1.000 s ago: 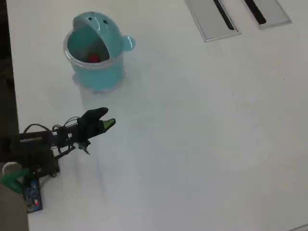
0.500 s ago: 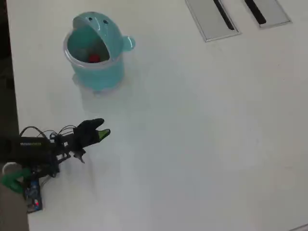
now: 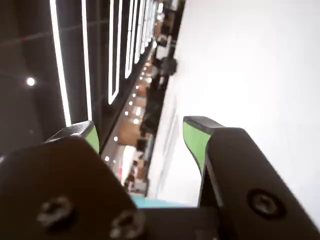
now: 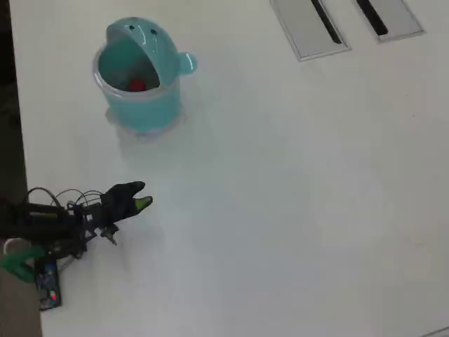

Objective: Grasp RGB lego blocks and put them in the bin one by one.

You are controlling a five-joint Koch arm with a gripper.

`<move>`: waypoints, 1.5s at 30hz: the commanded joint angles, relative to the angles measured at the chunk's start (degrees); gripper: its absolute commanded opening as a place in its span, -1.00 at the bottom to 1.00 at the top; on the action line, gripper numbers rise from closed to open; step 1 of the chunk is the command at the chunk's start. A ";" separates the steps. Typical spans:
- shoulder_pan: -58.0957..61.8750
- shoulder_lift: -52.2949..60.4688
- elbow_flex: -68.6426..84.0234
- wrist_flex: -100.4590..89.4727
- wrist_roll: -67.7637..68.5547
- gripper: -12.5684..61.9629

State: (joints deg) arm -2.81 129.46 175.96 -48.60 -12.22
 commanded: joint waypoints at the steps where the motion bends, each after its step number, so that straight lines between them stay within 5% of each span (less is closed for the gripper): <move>1: 0.09 1.05 0.70 -5.54 0.00 0.19; 45: 1.93 0.62 5.80 29.62 7.21 0.27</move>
State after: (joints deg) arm -0.88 129.55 177.28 -18.72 -4.83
